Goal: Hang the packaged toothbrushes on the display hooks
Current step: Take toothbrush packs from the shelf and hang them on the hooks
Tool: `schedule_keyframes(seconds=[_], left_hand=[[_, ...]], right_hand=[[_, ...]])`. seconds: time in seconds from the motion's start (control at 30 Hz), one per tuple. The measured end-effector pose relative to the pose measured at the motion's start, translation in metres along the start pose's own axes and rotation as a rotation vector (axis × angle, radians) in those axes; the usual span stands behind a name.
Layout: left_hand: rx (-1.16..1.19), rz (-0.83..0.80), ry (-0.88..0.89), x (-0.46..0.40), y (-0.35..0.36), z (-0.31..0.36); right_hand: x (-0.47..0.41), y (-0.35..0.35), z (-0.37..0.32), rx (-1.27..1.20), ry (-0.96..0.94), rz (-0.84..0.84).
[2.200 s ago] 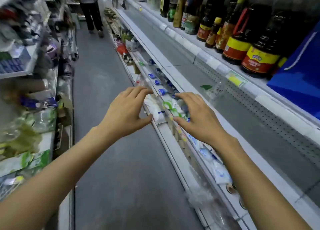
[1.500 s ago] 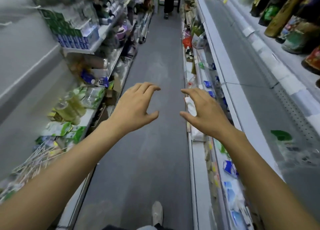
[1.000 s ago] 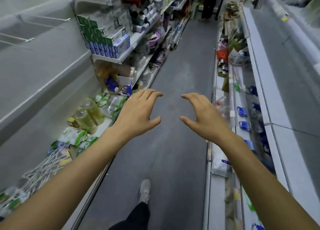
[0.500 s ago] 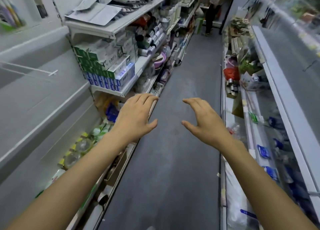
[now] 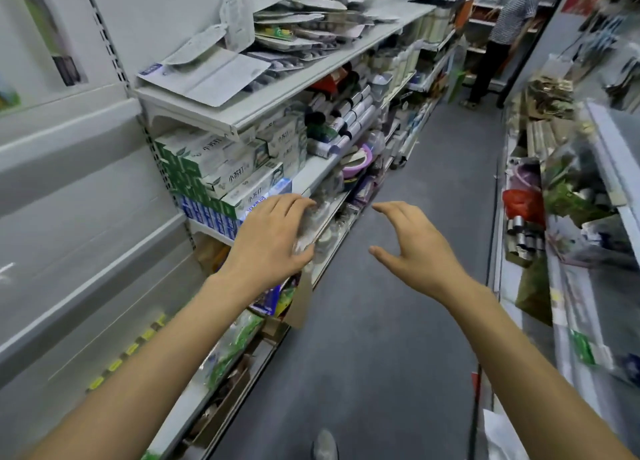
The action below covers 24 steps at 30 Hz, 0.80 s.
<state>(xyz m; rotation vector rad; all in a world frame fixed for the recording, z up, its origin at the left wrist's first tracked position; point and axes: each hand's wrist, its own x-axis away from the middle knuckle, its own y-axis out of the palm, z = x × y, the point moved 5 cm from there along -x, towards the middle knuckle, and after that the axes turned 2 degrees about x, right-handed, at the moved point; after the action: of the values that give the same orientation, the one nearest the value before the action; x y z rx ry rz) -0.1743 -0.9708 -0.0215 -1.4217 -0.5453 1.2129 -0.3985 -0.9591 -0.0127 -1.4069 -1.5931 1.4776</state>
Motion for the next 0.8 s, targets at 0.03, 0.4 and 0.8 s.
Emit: schedule_keyframes(seconds=[0.03, 0.4, 0.8], left_hand=[[-0.008, 0.0, -0.006, -0.017, 0.002, -0.002], [-0.093, 0.016, -0.123, -0.154, 0.013, -0.031], [-0.179, 0.132, -0.14, -0.289, -0.004, -0.118]], right_hand=[[-0.018, 0.0, 0.01, -0.003, -0.017, -0.004], [-0.181, -0.007, 0.081, -0.052, -0.161, -0.013], [-0.353, 0.015, 0.098, -0.058, -0.239, 0.003]])
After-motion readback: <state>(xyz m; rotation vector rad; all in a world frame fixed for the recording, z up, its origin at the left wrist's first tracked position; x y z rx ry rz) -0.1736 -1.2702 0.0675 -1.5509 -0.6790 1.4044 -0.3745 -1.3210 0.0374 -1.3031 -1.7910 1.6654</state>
